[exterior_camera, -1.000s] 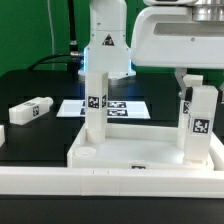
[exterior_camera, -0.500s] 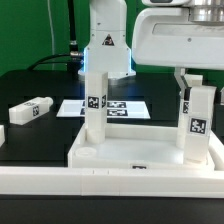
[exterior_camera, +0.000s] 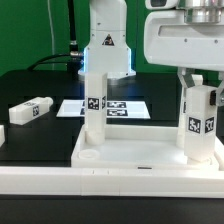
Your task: Assemble desk
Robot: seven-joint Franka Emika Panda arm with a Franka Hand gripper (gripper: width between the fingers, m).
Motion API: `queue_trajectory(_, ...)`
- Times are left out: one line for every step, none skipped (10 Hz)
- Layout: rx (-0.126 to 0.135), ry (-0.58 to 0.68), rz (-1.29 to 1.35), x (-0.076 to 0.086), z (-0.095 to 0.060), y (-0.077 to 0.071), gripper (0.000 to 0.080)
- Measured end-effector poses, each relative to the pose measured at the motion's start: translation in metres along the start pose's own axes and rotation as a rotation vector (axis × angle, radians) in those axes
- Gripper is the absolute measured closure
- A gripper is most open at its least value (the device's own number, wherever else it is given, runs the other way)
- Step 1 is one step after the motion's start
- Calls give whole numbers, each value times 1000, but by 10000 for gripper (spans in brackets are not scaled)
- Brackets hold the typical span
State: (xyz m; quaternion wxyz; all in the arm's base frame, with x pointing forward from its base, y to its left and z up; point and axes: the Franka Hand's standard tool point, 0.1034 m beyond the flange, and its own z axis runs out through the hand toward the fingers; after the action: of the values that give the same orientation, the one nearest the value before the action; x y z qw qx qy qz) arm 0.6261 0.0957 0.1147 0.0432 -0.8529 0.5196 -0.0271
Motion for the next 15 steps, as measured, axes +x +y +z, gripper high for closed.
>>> queue_trajectory(8, -3, 77, 0, 0, -1, 509)
queue_trajectory(8, -4, 159, -2, 0, -1, 509)
queue_trajectory(10, -9, 252, -3, 0, -2, 509)
queue_trajectory(5, -18, 393, -6, 0, -3, 509)
queue_trajectory(6, -17, 437, -8, 1, -4, 509)
queue_trajectory(6, -17, 435, -7, 1, -4, 499)
queue_trajectory(5, -16, 392, -7, 1, -3, 499)
queue_trajectory(3, -15, 357, -6, 3, -2, 301)
queue_trajectory(-5, -16, 289, -7, 3, -2, 301)
queue_trajectory(-4, -13, 164, -6, 3, -2, 178)
queue_trajectory(-5, -13, 78, -7, 4, -2, 158)
queue_trajectory(-9, -9, 10, -8, 5, -2, 158)
queue_trajectory(-13, -2, -82, -9, 5, -3, 151)
queue_trajectory(-15, 1, -158, -10, 4, -4, 151)
queue_trajectory(-17, 7, -251, -10, 4, -5, 151)
